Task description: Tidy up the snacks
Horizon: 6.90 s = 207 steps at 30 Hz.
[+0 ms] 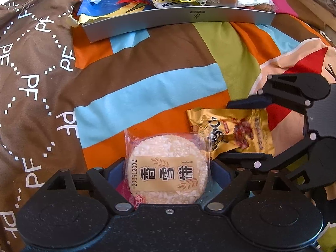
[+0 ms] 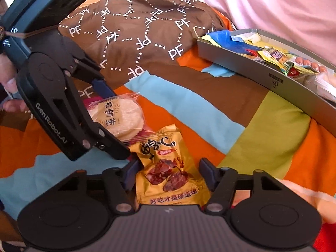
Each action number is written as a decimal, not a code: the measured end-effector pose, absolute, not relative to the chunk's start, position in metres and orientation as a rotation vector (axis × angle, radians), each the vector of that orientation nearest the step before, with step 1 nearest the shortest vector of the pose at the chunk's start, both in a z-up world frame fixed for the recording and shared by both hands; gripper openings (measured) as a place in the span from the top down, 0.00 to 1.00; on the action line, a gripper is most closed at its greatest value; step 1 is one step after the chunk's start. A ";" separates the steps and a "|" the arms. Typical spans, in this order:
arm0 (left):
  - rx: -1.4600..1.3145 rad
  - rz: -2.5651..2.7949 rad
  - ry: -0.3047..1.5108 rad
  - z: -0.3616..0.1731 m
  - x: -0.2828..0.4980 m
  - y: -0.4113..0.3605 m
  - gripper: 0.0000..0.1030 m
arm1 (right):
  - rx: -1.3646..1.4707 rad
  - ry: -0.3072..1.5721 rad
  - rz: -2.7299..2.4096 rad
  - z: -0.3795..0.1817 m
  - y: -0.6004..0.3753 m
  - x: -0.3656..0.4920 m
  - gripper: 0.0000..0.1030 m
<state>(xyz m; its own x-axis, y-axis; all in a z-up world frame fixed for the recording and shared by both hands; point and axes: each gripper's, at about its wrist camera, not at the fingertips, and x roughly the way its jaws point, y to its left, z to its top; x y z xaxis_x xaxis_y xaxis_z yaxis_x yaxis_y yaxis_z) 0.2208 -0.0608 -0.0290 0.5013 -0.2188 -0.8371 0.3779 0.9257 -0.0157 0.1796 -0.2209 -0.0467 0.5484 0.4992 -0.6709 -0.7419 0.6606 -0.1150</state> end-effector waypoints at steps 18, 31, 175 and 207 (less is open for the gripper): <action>0.181 -0.349 0.944 -0.028 0.212 -0.059 0.27 | -0.483 0.593 0.721 -0.048 -0.211 0.162 0.52; 0.136 -0.293 0.886 -0.020 0.200 -0.053 0.27 | -0.362 0.684 0.793 -0.046 -0.221 0.189 0.49; -0.272 0.092 0.505 0.082 0.194 -0.046 0.01 | -0.133 0.149 0.120 0.079 -0.285 0.144 0.00; -0.227 0.072 0.525 0.038 0.102 -0.023 0.01 | -0.065 0.295 0.128 0.044 -0.273 0.063 0.00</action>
<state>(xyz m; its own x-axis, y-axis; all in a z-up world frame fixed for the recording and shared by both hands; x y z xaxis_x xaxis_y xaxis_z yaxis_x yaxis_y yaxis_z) 0.1022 -0.0226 0.0381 0.8635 0.0102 -0.5043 -0.1262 0.9724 -0.1963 0.0626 -0.2731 0.0437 0.9487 0.1163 -0.2940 -0.1352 0.9898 -0.0447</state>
